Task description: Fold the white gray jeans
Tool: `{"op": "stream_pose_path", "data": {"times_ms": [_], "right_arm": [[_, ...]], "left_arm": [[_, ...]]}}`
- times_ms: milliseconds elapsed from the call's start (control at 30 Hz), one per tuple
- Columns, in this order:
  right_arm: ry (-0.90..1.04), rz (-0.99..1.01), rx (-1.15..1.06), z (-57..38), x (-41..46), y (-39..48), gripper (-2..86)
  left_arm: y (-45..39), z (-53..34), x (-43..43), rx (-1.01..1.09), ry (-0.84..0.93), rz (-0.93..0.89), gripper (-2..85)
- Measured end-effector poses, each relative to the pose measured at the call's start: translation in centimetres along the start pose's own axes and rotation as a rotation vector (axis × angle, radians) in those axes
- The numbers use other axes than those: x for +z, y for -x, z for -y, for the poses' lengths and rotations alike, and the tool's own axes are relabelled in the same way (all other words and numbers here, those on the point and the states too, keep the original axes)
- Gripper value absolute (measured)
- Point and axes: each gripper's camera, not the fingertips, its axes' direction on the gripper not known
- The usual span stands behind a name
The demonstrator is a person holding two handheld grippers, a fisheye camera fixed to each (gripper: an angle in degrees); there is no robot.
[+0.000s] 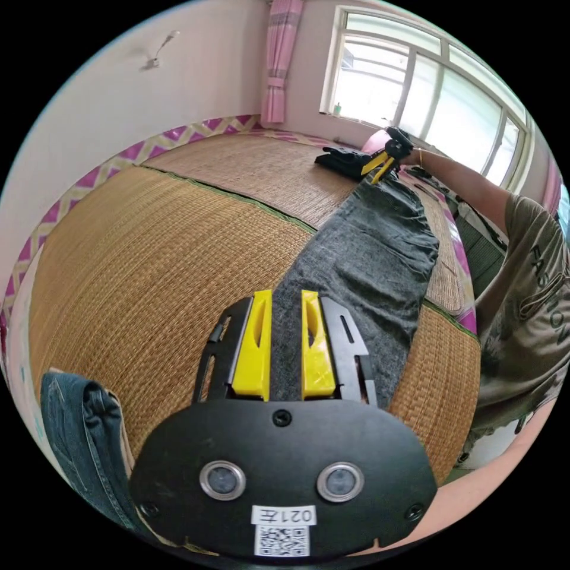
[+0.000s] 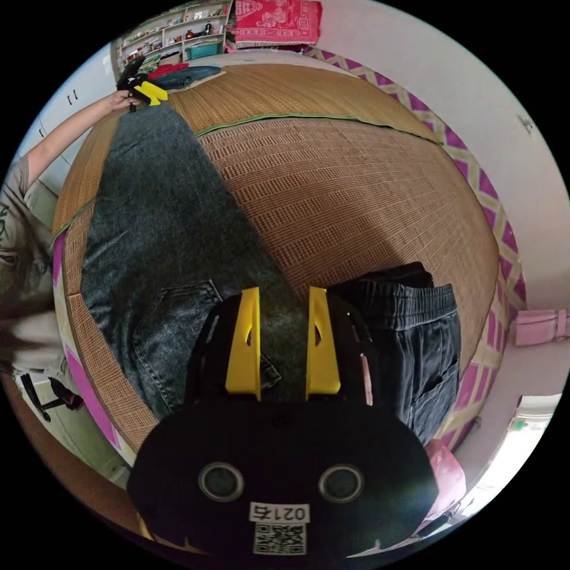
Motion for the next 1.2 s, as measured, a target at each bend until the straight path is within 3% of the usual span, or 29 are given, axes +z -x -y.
{"op": "stream_pose_path", "data": {"times_ms": [200,400,667,833,967,1200], "right_arm": [[-0.034,0.087,-0.043,-0.8,-1.6,-2.1,0.3],[-0.044,0.125,-0.143,-2.1,-4.6,-1.7,-0.9],[-0.140,0.048,-0.109,-6.5,-9.4,-0.1,-1.0],[-0.304,-0.052,-0.056,-14.0,-14.8,5.1,-1.0],[-0.443,-0.068,-0.058,-21.6,-18.6,11.9,-1.0],[-0.504,0.047,0.003,-35.1,-16.5,26.9,-1.0]], "left_arm": [[0.3,1.4,2.4,0.044,0.111,0.000,11.4],[0.6,2.1,3.7,0.054,0.194,-0.012,5.3],[-2.8,-0.1,-3.6,0.087,0.012,0.013,0.2],[-11.0,-4.5,-12.2,0.184,-0.170,0.044,-0.3],[-19.9,-10.6,-16.5,0.270,-0.220,0.065,-0.8],[-29.4,-24.3,-13.4,0.040,-0.212,-0.058,-0.9]]}}
